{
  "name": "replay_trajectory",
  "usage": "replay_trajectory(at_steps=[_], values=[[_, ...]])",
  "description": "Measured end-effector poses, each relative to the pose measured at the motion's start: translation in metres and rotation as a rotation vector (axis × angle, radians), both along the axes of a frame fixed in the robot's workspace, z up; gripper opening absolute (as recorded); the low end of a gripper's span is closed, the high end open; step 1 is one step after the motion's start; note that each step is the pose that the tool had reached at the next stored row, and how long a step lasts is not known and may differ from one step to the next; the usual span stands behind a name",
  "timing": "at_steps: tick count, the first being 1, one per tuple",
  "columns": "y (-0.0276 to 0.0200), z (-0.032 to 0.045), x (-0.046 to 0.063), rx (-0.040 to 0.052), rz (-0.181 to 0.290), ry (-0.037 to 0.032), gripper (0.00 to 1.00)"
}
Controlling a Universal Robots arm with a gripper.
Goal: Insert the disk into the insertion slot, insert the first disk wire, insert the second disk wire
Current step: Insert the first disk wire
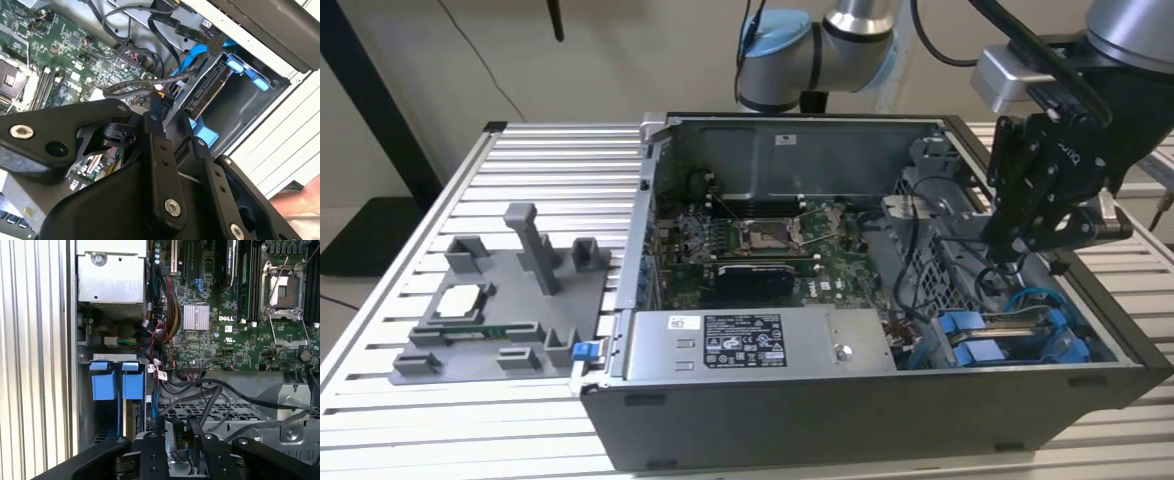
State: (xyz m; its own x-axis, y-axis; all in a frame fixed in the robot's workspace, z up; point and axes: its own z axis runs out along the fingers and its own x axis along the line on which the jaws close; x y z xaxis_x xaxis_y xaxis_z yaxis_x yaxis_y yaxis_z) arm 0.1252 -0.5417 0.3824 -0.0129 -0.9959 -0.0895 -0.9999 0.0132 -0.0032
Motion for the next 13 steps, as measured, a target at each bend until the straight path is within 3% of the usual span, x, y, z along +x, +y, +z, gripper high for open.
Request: replay_trajectory(at_steps=[2,8,13], values=[[0.0000,-0.0001,0.0000,0.0091,0.000,-0.0005,1.00],[-0.0002,0.0001,0.0005,0.0164,0.001,-0.0005,1.00],[-0.0052,0.0006,0.0006,0.0231,0.003,-0.0004,1.00]])
